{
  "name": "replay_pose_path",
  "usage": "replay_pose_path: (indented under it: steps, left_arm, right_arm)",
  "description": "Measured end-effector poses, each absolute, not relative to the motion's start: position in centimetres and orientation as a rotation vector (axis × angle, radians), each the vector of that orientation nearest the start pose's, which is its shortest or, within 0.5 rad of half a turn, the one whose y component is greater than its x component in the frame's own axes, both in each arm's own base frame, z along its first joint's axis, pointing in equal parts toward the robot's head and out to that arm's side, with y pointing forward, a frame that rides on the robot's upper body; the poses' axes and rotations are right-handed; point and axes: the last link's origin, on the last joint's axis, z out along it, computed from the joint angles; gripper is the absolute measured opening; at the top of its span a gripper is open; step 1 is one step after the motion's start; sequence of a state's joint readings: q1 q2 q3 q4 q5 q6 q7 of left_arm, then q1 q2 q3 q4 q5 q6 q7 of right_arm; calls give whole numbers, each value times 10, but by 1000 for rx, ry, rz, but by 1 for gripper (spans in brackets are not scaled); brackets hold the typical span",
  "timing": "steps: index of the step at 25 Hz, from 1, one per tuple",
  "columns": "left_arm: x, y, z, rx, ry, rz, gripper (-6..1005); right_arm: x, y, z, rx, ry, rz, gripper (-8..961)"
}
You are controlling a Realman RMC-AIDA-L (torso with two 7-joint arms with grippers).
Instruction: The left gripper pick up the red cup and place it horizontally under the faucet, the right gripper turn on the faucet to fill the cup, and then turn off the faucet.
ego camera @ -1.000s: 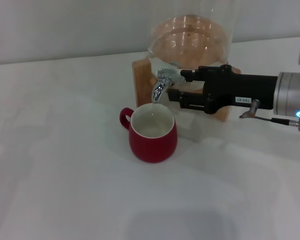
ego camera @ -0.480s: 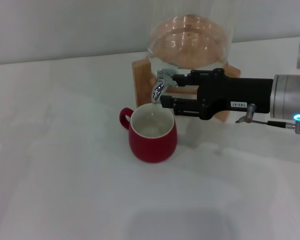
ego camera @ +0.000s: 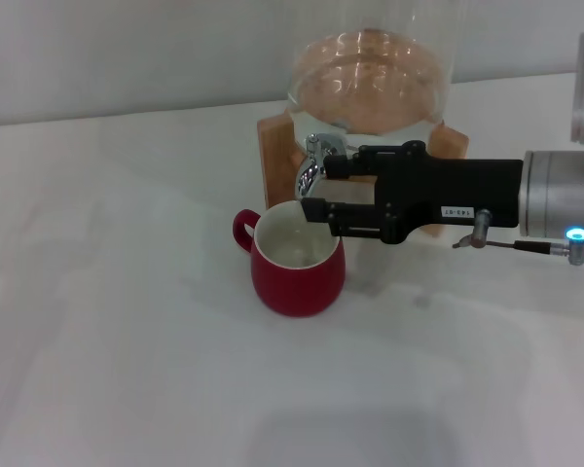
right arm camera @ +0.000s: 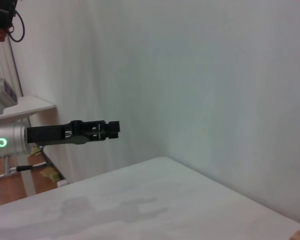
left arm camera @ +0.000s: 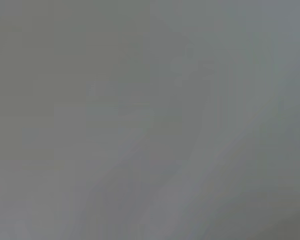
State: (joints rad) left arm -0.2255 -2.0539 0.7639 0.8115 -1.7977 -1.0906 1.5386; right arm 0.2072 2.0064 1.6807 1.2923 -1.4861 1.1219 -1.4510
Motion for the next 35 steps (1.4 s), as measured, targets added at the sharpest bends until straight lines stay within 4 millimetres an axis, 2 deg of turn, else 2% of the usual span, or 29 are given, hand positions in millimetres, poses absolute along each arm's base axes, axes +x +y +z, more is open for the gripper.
replay_pose_path:
  steps: [13, 32, 35]
  left_arm:
    - [-347, 329, 107, -1734, -1022, -948, 705]
    - [-352, 333, 112, -1710, -1027, -914, 705]
    - [-352, 333, 113, -1707, -1027, -910, 705]
  right_arm:
    - [201, 314, 36, -2522, 475, 729, 631]
    - [255, 301, 102, -2241, 635, 723, 631]
    - [258, 299, 107, -2228, 649, 734, 631]
